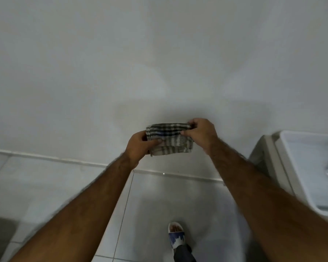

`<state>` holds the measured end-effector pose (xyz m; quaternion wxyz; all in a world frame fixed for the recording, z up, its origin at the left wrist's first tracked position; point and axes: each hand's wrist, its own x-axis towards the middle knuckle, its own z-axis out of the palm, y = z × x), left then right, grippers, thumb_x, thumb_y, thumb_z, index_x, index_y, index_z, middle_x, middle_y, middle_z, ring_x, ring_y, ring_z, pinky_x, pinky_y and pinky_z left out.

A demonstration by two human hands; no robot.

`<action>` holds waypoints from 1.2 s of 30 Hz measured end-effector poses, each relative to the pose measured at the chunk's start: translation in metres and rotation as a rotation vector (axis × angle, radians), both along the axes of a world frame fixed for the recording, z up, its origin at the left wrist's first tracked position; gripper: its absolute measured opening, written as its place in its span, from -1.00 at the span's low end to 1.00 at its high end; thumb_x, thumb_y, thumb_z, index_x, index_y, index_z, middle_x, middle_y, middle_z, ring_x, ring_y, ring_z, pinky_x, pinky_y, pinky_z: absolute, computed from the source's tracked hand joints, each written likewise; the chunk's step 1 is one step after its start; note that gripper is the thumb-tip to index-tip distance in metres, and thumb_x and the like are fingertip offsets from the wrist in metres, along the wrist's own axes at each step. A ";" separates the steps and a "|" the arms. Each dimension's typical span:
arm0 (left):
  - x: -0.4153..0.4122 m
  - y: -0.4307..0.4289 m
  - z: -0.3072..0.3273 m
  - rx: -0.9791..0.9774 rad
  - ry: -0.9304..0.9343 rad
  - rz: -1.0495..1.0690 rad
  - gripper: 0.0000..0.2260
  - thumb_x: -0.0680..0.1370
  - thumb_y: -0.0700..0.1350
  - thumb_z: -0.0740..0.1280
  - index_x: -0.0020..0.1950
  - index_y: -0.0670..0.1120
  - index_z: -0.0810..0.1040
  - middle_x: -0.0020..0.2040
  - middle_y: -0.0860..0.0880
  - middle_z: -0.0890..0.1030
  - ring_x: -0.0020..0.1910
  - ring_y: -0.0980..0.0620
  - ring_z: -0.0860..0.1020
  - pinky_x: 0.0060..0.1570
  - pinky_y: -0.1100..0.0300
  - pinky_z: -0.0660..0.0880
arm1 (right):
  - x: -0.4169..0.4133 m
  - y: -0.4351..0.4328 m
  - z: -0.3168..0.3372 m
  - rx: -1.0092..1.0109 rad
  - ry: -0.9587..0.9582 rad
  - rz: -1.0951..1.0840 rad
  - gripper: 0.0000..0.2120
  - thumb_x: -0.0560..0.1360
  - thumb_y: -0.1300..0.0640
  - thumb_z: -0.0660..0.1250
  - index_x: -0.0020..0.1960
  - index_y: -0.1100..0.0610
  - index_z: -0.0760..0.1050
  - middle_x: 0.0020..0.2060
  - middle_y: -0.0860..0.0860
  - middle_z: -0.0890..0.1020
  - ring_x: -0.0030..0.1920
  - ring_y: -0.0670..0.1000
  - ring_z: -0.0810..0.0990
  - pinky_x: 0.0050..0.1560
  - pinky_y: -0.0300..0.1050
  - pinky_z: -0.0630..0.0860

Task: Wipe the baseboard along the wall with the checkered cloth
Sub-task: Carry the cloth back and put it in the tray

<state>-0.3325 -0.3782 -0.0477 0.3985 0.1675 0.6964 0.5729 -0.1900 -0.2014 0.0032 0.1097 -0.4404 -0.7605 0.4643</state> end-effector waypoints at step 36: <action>0.324 0.372 0.046 -0.182 0.583 -0.775 -0.79 0.60 -0.09 0.42 0.18 -0.15 0.65 0.00 -0.02 0.63 -0.06 0.01 0.57 -0.07 0.26 0.50 | 0.390 0.187 -0.021 -0.084 -0.546 -0.522 -0.76 0.63 0.17 0.41 0.24 0.27 0.56 0.16 0.15 0.68 0.15 0.14 0.70 0.22 -0.03 0.66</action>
